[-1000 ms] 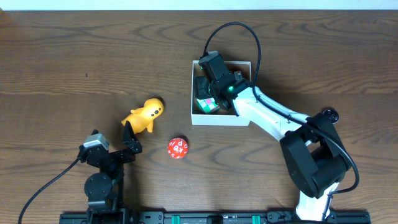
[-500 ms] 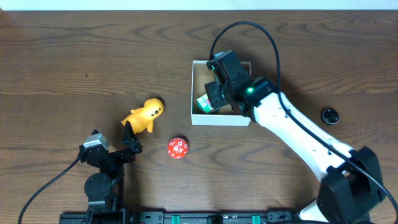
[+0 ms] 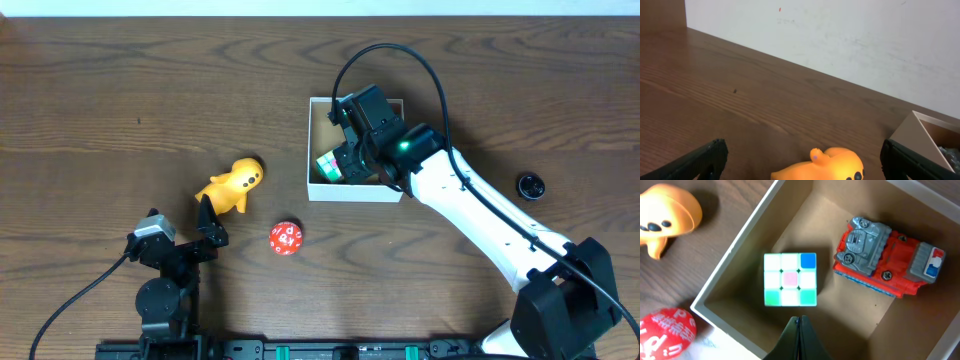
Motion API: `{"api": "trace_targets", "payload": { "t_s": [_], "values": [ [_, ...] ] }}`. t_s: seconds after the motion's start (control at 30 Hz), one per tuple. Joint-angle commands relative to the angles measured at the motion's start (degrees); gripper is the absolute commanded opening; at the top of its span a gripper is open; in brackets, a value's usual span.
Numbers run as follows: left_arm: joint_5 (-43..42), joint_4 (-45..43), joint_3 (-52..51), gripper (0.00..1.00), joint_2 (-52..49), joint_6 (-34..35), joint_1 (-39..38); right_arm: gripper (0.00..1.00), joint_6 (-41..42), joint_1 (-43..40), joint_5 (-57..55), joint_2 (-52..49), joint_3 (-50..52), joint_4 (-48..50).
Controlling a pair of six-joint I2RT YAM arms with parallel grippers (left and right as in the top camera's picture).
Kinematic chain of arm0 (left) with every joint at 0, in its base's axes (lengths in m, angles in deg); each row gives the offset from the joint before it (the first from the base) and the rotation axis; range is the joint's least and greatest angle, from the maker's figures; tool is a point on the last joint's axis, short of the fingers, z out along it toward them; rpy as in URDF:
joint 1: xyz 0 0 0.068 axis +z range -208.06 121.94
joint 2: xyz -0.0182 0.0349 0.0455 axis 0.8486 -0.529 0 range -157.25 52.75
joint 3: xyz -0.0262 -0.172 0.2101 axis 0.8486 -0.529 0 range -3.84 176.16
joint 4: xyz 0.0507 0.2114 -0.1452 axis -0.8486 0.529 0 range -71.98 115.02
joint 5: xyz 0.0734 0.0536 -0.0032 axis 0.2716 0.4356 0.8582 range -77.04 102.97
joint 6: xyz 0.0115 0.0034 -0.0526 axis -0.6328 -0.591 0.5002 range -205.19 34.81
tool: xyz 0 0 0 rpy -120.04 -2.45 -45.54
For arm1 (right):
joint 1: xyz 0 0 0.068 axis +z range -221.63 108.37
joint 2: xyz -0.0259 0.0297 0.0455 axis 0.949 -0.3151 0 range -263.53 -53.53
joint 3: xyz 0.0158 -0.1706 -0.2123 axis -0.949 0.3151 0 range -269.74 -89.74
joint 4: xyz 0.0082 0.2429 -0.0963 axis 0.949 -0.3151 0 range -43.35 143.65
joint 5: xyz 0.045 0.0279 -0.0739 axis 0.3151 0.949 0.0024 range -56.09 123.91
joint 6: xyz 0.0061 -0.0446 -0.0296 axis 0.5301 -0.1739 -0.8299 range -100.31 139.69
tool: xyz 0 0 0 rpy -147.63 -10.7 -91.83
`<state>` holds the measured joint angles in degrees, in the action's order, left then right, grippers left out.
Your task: Pack container
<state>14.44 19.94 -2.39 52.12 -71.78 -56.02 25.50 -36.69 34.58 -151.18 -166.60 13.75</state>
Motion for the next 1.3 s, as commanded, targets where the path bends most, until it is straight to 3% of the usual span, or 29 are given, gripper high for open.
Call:
{"api": "trace_targets", "payload": {
  "t_s": [0.0, 0.23, 0.73, 1.27],
  "values": [
    [0.5, 2.1, -1.2, 0.98, 0.4, -0.9, -0.1, 0.01, -4.5, -0.4, 1.8, 0.0, -0.3, -0.2],
    [0.5, 2.1, -1.2, 0.98, 0.4, -0.9, -0.1, 0.01, -11.4, -0.4, 5.7, -1.9, 0.5, -0.7],
    [0.5, 2.1, -1.2, 0.98, 0.4, -0.9, -0.1, 0.01, -12.2, -0.3, 8.6, -8.8, 0.5, -1.2],
    [0.5, 2.1, -1.2, 0.98, 0.4, -0.9, -0.1, 0.01, -11.6, -1.5, 8.6, -13.1, 0.5, 8.3]
  ]
}}
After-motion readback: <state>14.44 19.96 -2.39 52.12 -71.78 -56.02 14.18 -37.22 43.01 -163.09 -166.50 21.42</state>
